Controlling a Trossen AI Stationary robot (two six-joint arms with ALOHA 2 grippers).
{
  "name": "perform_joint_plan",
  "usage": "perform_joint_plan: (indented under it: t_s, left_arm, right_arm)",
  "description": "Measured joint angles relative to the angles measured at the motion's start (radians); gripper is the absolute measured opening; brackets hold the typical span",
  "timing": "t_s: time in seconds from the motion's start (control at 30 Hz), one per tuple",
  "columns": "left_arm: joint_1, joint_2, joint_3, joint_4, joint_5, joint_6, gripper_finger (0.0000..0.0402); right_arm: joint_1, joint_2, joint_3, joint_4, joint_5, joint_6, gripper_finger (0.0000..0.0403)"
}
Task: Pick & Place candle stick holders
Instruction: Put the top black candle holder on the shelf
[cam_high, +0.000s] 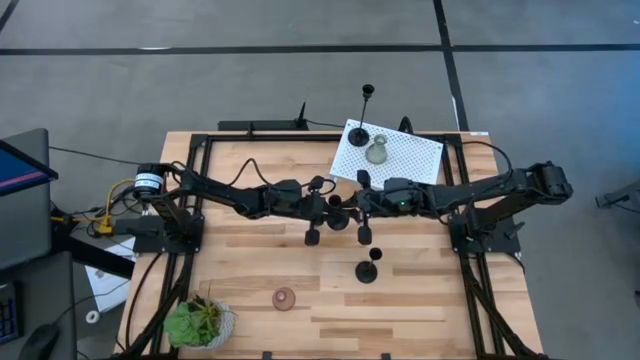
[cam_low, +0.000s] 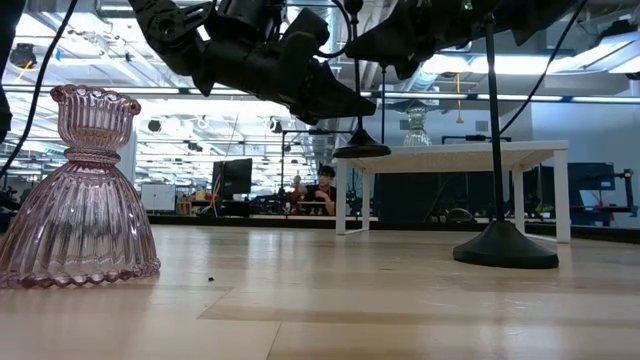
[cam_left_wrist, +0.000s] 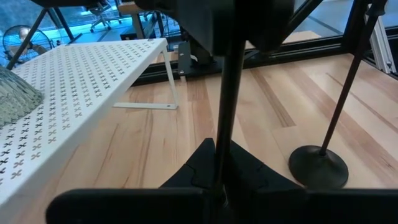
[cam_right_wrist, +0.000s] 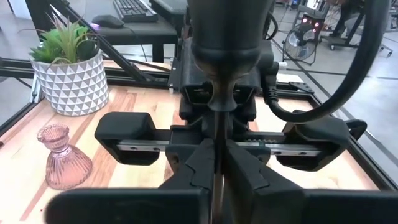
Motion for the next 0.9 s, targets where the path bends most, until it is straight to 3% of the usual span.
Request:
perform_joint_plan:
  t_s: [0.53, 0.77, 0.9]
  left_arm:
    - [0.0, 0.0, 0.0, 0.001, -0.057, 0.002, 0.0077]
    - [0.001, 0.0, 0.0, 0.0, -0.064, 0.002, 0.011]
    - [0.0, -0.012, 0.0, 0.003, -0.063, 0.002, 0.0135]
  right_arm:
    - [-0.001, -0.021, 0.0, -0.01, 0.007, -0.011, 0.0004]
    - [-0.001, -0.109, 0.0, -0.122, 0.016, -0.025, 0.0002]
    - [-0.001, -0.153, 0.0, -0.215, 0.088, -0.011, 0.0001]
